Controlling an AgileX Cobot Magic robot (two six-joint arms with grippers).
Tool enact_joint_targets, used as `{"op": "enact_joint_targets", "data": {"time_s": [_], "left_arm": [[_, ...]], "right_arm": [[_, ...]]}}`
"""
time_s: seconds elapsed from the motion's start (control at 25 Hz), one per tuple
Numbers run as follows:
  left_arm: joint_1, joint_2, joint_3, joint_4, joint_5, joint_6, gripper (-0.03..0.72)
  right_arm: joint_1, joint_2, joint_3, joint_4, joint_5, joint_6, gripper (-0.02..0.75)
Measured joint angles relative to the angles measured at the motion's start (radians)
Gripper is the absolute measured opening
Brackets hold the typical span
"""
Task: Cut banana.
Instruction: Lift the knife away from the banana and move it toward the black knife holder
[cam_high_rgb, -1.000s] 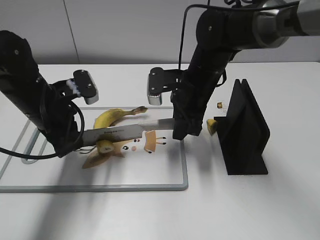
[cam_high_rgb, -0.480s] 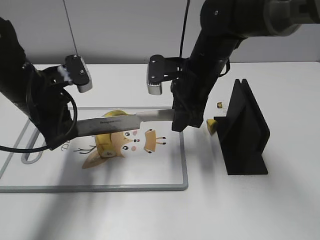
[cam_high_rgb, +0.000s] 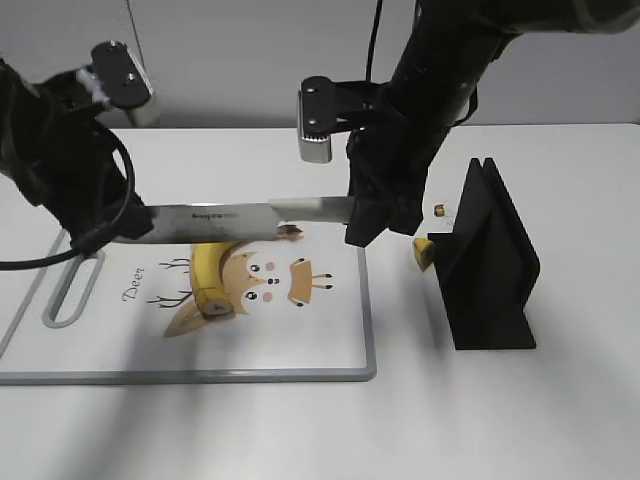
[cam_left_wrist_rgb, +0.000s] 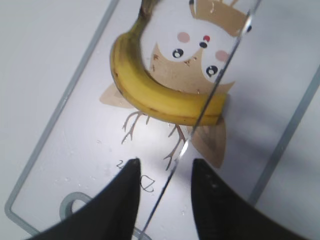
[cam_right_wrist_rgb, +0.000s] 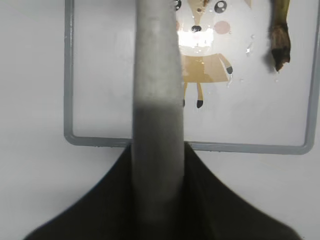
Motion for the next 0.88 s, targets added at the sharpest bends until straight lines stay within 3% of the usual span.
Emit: {"op": "enact_joint_targets", "data": {"time_s": [0.16, 0.28, 0.56, 0.72, 0.88], "left_arm": [[0.0, -0.058, 0.0, -0.018, -0.03, -0.012, 0.496], [0.0, -0.103, 0.0, -0.018, -0.048, -0.014, 0.61], [0.015, -0.214, 0.0, -0.017, -0.075, -0.059, 0.641], [0.054, -0.288, 0.0, 0.012, -0.091, -0.23, 0.641], [0.103, -0.363, 0.0, 0.138, -0.08, -0.469, 0.639]], "right_arm": [[0.0, -0.03, 0.001, 0.003, 0.013, -0.001, 0.161], [0.0, -0.05, 0.001, 0.005, 0.029, -0.006, 0.16], [0.0, -0.105, 0.001, 0.012, 0.04, 0.003, 0.16], [0.002, -0.157, 0.001, 0.012, 0.048, 0.068, 0.16], [0.002, -0.202, 0.001, 0.012, 0.08, 0.241, 0.16]]}}
